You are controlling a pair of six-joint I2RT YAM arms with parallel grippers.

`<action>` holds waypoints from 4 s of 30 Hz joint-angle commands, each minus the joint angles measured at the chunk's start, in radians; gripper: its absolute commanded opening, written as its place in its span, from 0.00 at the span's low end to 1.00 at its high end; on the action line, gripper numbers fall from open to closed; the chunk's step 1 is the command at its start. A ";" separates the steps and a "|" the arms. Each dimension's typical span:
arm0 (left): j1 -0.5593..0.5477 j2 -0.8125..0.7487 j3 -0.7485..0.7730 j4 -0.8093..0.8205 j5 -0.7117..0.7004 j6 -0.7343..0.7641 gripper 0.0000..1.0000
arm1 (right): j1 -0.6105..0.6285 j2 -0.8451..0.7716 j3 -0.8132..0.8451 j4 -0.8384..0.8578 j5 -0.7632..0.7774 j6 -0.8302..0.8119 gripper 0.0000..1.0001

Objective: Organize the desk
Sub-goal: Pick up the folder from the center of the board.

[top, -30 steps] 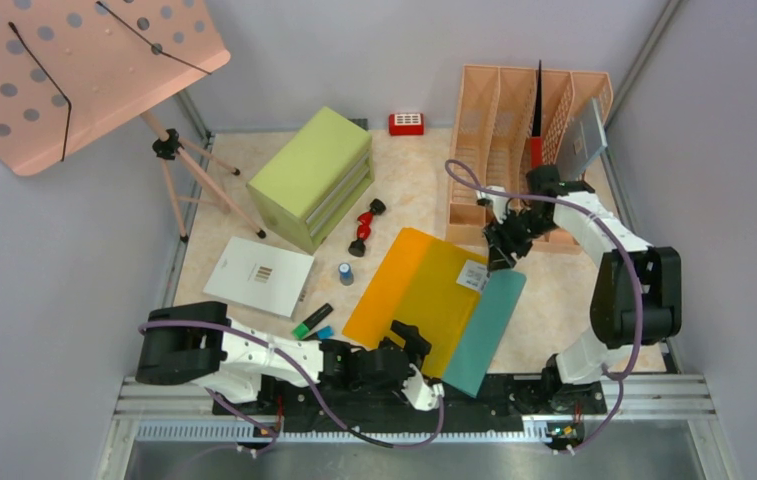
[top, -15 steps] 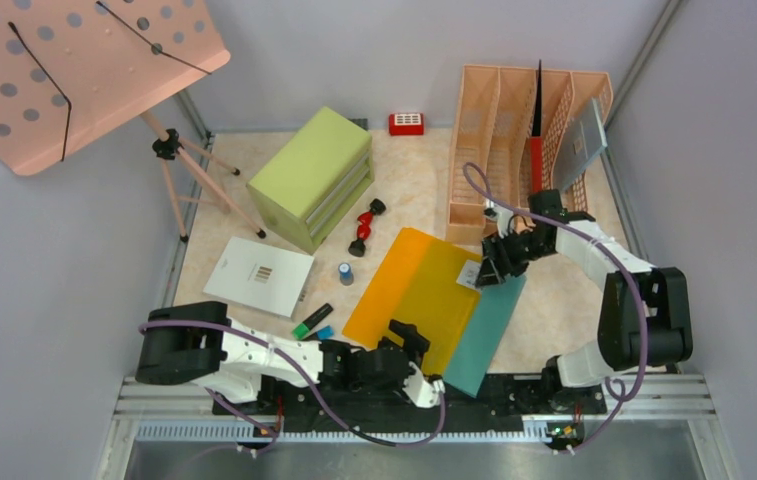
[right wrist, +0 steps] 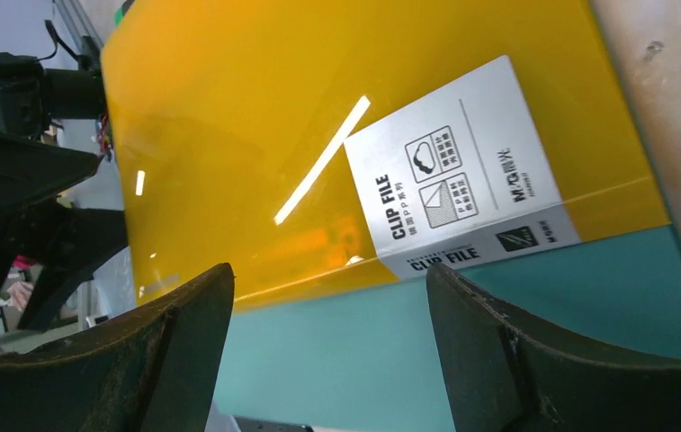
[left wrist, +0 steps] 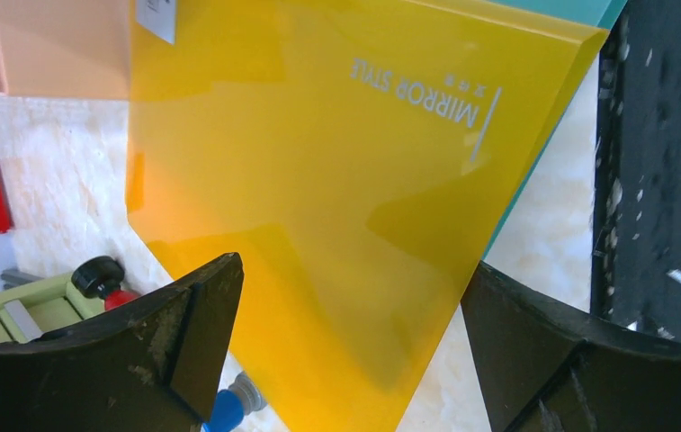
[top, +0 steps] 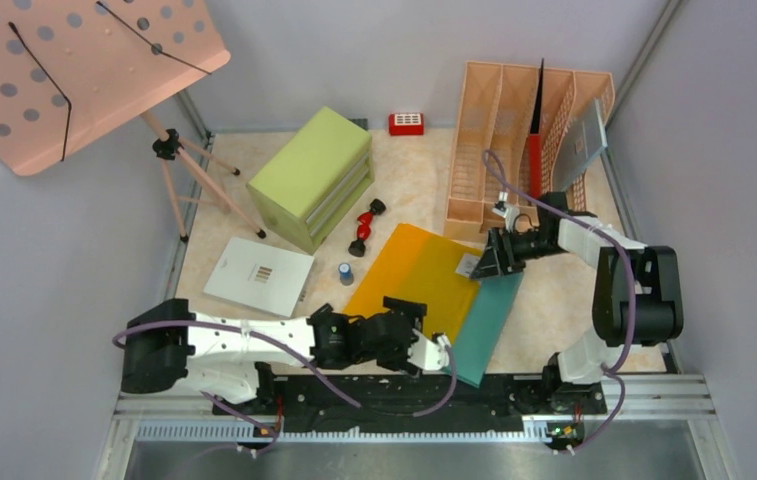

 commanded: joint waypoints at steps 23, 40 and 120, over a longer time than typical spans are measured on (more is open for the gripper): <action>0.254 0.002 0.138 -0.082 0.325 -0.226 0.93 | -0.004 -0.045 0.102 -0.134 0.078 -0.153 0.78; 0.747 0.273 0.384 -0.270 0.717 -0.543 0.93 | -0.004 -0.140 -0.136 0.291 0.110 0.258 0.80; 0.727 0.494 0.335 -0.166 0.789 -0.675 0.91 | -0.004 0.021 -0.213 0.535 -0.171 0.443 0.81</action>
